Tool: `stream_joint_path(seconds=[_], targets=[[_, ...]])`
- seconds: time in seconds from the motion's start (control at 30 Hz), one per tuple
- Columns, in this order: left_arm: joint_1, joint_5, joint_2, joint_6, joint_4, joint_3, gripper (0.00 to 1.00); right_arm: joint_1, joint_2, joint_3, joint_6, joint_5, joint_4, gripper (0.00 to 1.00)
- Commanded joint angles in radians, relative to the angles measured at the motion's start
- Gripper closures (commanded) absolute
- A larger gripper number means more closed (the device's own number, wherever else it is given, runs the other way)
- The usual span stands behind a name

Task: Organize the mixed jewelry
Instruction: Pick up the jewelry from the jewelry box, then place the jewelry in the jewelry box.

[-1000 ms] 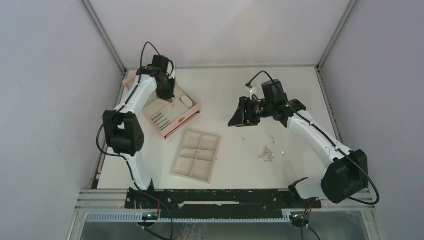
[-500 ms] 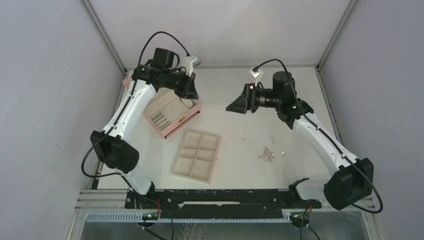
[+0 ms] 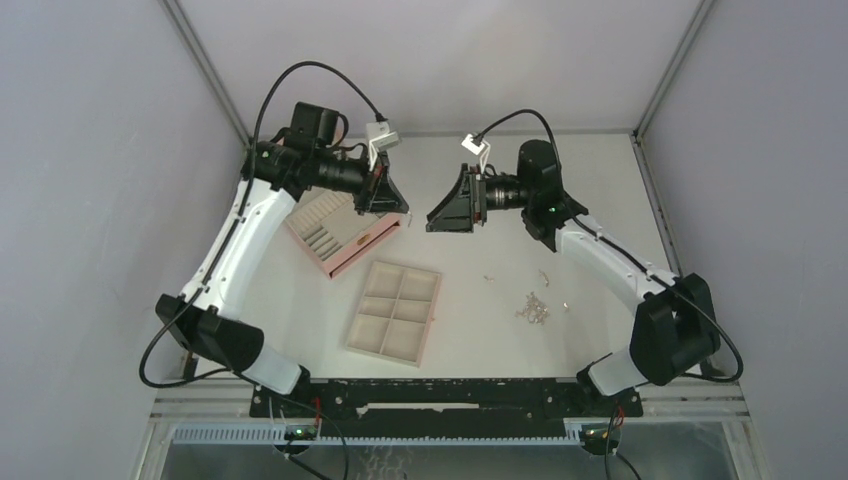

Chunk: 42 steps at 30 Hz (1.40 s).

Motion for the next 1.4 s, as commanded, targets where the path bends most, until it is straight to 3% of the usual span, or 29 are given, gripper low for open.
stream_joint_path(seconds=[0.0,0.43,0.63,0.93,1.03,1.1,1.27,1.37], targets=[[-0.003,0.098,-0.048,0.042,-0.016,-0.007,1.00,0.013,0.031,0.013,0.091,-0.045,0.230,0.32],[-0.005,0.126,-0.048,0.031,-0.033,-0.003,1.00,0.090,0.115,0.051,0.139,-0.019,0.317,0.36],[-0.005,0.120,-0.048,0.028,-0.036,-0.006,1.00,0.101,0.148,0.076,0.178,-0.036,0.370,0.50],[-0.005,0.109,-0.052,0.045,-0.050,-0.006,1.00,0.088,0.148,0.076,0.186,-0.068,0.354,0.84],[-0.004,0.110,-0.052,0.044,-0.051,-0.006,1.00,0.087,0.138,0.076,0.165,-0.072,0.318,1.00],[-0.005,0.104,-0.051,0.039,-0.051,-0.004,1.00,0.087,0.131,0.076,0.144,-0.083,0.288,1.00],[-0.005,0.092,-0.056,0.029,-0.054,-0.019,0.74,0.084,0.094,0.076,0.058,-0.104,0.186,1.00],[-0.002,0.089,-0.063,0.034,-0.052,-0.048,0.67,0.079,0.071,0.076,0.004,-0.131,0.108,1.00]])
